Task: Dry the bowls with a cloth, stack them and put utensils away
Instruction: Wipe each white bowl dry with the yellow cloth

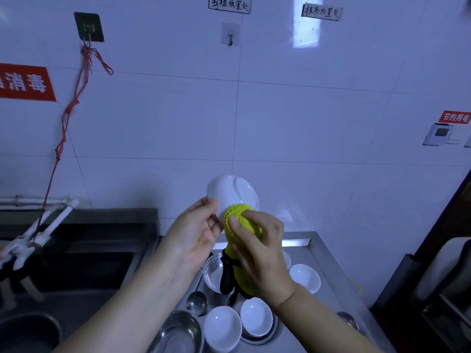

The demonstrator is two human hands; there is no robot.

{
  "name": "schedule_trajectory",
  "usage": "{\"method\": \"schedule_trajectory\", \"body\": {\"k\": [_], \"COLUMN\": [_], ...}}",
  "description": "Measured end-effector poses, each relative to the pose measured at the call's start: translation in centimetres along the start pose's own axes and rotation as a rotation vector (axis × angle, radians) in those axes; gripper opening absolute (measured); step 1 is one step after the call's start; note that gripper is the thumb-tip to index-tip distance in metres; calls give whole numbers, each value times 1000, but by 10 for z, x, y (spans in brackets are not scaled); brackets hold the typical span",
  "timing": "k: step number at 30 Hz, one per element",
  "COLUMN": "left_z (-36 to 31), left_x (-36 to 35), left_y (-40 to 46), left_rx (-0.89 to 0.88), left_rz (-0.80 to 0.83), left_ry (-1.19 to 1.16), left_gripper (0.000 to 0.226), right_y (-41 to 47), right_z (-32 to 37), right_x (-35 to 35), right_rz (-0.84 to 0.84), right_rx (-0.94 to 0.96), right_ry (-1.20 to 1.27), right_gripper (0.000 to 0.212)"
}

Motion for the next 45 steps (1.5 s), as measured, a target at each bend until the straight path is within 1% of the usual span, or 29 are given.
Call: {"method": "schedule_trajectory", "body": {"k": [2, 4, 6, 7, 9, 11, 12, 13, 16, 17, 18, 20, 22, 23, 24, 26, 30, 33, 35, 37, 39, 41, 43, 45], "left_z": [6, 10, 13, 15, 16, 16, 16, 16, 17, 19, 20, 23, 24, 24, 23, 24, 22, 16, 12, 8, 5, 4, 6, 13], "left_x": [-3, -10, -16, -18, -16, -12, -10, -8, -5, -5, -6, -12, -15, -15, -14, -12, -8, -3, -1, -1, -3, -4, -4, -4], "left_y": [-1, 0, 0, 1, 2, 2, 1, 0, 0, 1, 2, 5, 7, 8, 9, 7, 3, 3, 2, 2, 0, -3, -6, -7], "left_rx": [11, 6, 14, 26, 37, 36, 35, 36, 28, 25, 22, 27, 28, 25, 23, 27, 23, 29, 32, 21, -2, -24, -21, -14], "left_rz": [-1, 30, 60, 66, 48, 15, -4, -22, -49, -55, -56, -33, -21, -21, -17, -7, 15, 63, 118, 192, 280, 334, 369, 409], "left_ry": [-61, -57, 3, 28, 24, -66, -107, -137, -189, -201, -208, -202, -199, -207, -223, -265, -267, -151, -12, 164, 374, 599, 781, 979], "left_gripper": [18, 15, 10, 9, 10, 10, 13, 16, 18, 18, 18, 19, 19, 18, 17, 16, 16, 18, 18, 15, 14, 13, 14, 12], "right_y": [12, 27, 35, 35, 31, 22, 18, 15, 9, 9, 12, 24, 28, 26, 23, 14, -2, -5, 2, 12, 22, 31, 39, 45], "right_z": [-5, -11, -11, -10, -8, -11, -17, -26, -55, -58, -56, -42, -29, -28, -32, -48, -77, -90, -97, -101, -100, -93, -81, -67], "right_x": [4, 2, -3, -5, -6, -2, 2, 5, 7, 4, 1, -1, -3, -3, -4, -3, -12, -21, -19, -15, -14, -13, -14, -20], "right_rz": [-21, -8, 17, 34, 49, 29, 11, -12, -80, -80, -69, -46, -22, -19, -19, -40, -115, -123, -121, -86, -33, 48, 185, 371], "right_rx": [-34, -140, -206, -200, -107, -29, -45, -102, -383, -446, -467, -384, -228, -188, -194, -323, -708, -906, -967, -979, -947, -882, -776, -674], "right_ry": [15, 75, 87, 65, 33, 79, 130, 194, 416, 453, 453, 354, 239, 221, 240, 386, 756, 991, 1036, 1012, 988, 944, 853, 735], "right_gripper": [31, 33, 34, 35, 36, 36, 37, 38, 39, 38, 39, 40, 41, 41, 41, 41, 40, 36, 38, 38, 34, 33, 32, 27]}}
Point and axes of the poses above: each hand's wrist, its own y-axis towards the middle knuckle, its own x-axis out of the back of the hand, z = x × y, the point moved 10 cm from there along y, towards the middle knuckle, and after that the axes turned 4 degrees about z, right-handed, at the moved point
